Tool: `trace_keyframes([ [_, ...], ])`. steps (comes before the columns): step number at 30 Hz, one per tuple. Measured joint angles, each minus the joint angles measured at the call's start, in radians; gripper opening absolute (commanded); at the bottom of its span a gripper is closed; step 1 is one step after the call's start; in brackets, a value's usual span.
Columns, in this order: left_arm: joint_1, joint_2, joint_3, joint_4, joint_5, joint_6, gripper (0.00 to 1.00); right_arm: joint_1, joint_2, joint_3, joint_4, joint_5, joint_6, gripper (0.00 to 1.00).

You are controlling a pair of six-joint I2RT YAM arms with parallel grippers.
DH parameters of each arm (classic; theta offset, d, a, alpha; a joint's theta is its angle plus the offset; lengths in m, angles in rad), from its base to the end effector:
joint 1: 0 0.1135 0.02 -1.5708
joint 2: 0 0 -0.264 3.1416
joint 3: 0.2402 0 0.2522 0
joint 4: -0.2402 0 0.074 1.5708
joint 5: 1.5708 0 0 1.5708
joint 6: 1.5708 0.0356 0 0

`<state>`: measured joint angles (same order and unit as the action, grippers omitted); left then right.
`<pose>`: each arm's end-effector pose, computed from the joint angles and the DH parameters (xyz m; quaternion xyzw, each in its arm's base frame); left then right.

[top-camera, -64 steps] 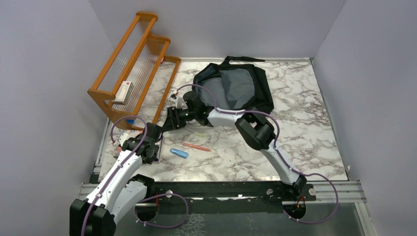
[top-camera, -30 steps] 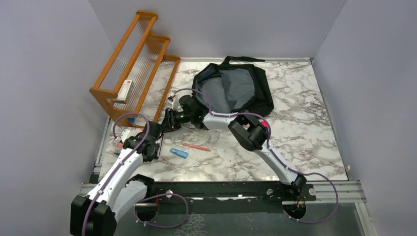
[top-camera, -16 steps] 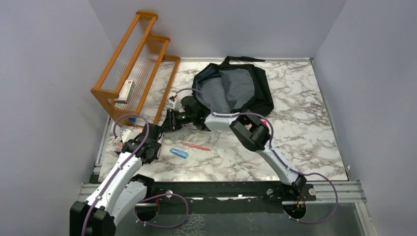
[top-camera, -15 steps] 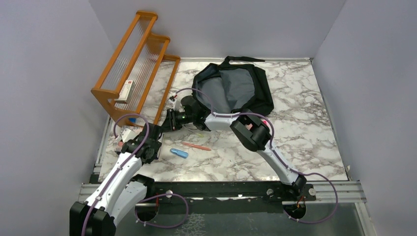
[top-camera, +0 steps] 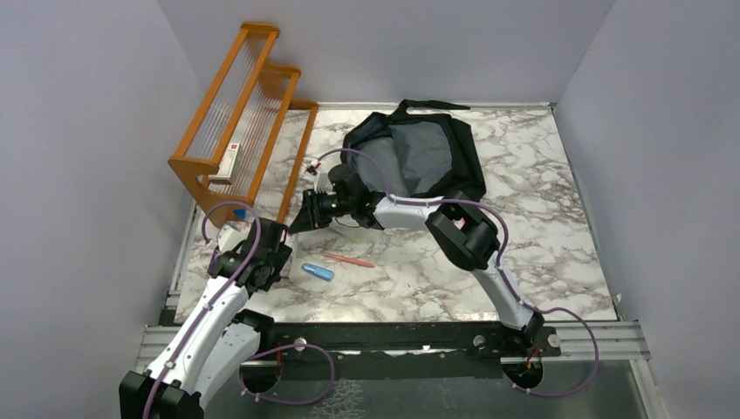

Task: Pack the student bag
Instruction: Pick up the book from the center of the board.

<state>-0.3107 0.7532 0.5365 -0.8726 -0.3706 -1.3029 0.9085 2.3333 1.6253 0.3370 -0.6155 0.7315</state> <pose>0.1269 -0.0272 0.2050 -0.4930 0.8186 -0.0454 0.2913 0.3057 0.4255 0.1533 -0.2399 0.7684 0.5640 0.1843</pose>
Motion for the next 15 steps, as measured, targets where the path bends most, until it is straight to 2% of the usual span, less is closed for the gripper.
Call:
trace_keyframes([
  [7, 0.0, 0.0, 0.008, -0.005, -0.003, -0.02, 0.68, -0.033, -0.023, -0.022, -0.058, -0.073, -0.053, 0.0],
  [12, 0.0, 0.006, 0.01, 0.006, -0.031, -0.046, 0.56, -0.055, -0.037, -0.064, -0.094, -0.108, -0.071, 0.01],
  [15, 0.0, 0.027, 0.01, 0.014, -0.047, -0.067, 0.5, -0.06, -0.037, -0.074, -0.103, -0.119, -0.071, 0.05],
])
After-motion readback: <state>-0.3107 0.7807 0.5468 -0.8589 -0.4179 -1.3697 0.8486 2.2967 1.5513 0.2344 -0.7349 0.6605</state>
